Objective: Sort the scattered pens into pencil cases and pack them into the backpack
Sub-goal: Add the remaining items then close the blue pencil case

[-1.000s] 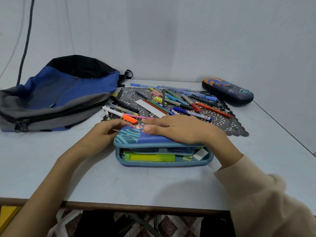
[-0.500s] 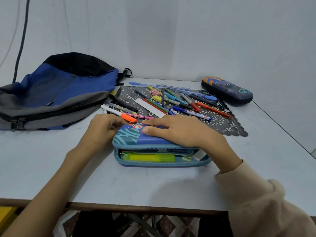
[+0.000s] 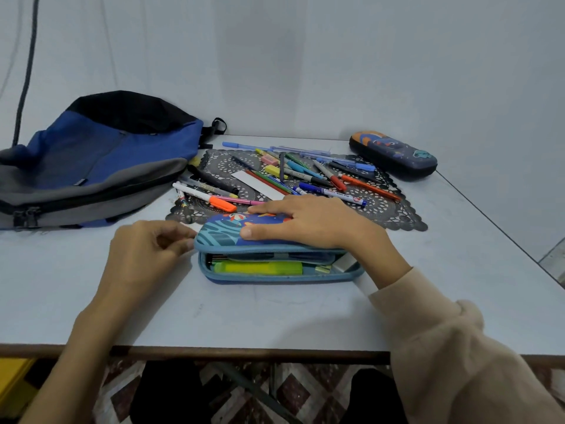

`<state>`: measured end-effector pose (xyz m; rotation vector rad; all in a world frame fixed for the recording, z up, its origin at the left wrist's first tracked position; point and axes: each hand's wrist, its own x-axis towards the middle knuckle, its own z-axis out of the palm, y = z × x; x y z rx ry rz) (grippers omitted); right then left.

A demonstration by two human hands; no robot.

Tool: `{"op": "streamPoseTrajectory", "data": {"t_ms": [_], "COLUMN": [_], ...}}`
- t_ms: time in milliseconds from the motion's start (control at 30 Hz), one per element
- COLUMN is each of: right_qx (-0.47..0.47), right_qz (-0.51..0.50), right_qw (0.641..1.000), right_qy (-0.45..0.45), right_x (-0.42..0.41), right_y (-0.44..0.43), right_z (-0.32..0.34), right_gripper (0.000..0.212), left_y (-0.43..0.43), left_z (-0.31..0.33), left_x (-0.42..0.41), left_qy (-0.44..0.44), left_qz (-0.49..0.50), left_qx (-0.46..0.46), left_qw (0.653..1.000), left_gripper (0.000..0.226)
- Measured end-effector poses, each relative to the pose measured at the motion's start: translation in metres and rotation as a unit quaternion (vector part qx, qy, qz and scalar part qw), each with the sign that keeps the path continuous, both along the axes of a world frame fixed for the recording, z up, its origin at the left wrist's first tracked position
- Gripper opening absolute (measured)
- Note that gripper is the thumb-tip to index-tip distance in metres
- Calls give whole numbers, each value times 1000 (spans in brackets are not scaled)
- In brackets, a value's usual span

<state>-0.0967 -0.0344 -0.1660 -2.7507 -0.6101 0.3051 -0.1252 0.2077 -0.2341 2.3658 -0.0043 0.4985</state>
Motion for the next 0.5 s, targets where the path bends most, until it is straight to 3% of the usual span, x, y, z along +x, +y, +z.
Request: {"op": "streamPoseTrajectory", "data": {"t_ms": [300, 500], "right_qx": [-16, -20], "right_qz": [-3, 1], "right_qw": [1000, 999], "right_qy": [-23, -32], "right_x": [-2, -1], "right_y": [1, 1], "right_z": [1, -1], "right_gripper": [64, 66], "left_y": [-18, -38], "left_z": [-1, -2], "left_x": [-54, -73], "left_qy": [-6, -36], "left_qz": [23, 32], "left_qx": [-105, -168], "left_qw": [994, 985], "left_gripper": [16, 18]}}
